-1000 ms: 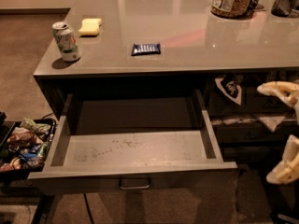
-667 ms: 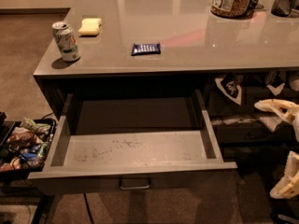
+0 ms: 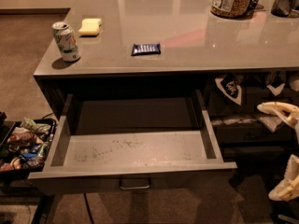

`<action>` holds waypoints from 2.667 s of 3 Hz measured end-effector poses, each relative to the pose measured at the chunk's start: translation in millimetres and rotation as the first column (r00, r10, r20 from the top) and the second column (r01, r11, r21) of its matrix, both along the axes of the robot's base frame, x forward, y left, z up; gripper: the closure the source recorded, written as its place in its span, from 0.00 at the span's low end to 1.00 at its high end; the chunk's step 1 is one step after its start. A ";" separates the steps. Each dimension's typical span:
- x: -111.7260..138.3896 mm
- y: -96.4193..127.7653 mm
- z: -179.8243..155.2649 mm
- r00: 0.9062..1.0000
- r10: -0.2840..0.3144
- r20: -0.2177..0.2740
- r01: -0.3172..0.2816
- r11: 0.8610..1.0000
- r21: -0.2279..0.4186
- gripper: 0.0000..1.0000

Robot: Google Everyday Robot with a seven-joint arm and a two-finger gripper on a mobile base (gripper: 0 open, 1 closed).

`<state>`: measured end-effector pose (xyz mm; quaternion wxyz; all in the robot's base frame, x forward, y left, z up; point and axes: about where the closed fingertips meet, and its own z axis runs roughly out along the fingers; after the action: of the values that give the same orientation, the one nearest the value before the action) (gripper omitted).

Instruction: Close top drawer

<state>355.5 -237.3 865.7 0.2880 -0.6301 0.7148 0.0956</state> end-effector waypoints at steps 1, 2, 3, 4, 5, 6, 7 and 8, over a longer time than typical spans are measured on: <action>-11.0 6.6 -25.9 0.999 -0.033 0.014 0.032 0.997 0.065 0.00; -23.5 23.6 -64.8 1.000 -0.012 -0.027 0.015 0.994 0.112 0.00; -33.3 45.6 -101.1 0.995 0.046 -0.088 -0.034 0.990 0.137 0.00; -40.2 65.4 -132.6 0.986 0.100 -0.130 -0.080 0.985 0.156 0.00; -41.5 67.5 -136.4 0.985 0.106 -0.136 -0.084 0.984 0.158 0.00; -41.5 67.5 -136.4 0.985 0.106 -0.136 -0.084 0.984 0.158 0.19; -41.5 67.5 -136.4 0.985 0.106 -0.136 -0.084 0.984 0.158 0.42; -41.8 69.7 -141.1 0.987 0.104 -0.123 -0.083 0.983 0.165 0.65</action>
Offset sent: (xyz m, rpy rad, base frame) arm -0.0387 0.0434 -0.1143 0.1732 0.0829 0.0093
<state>313.7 -167.6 724.6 0.2851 -0.6303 0.6917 0.2071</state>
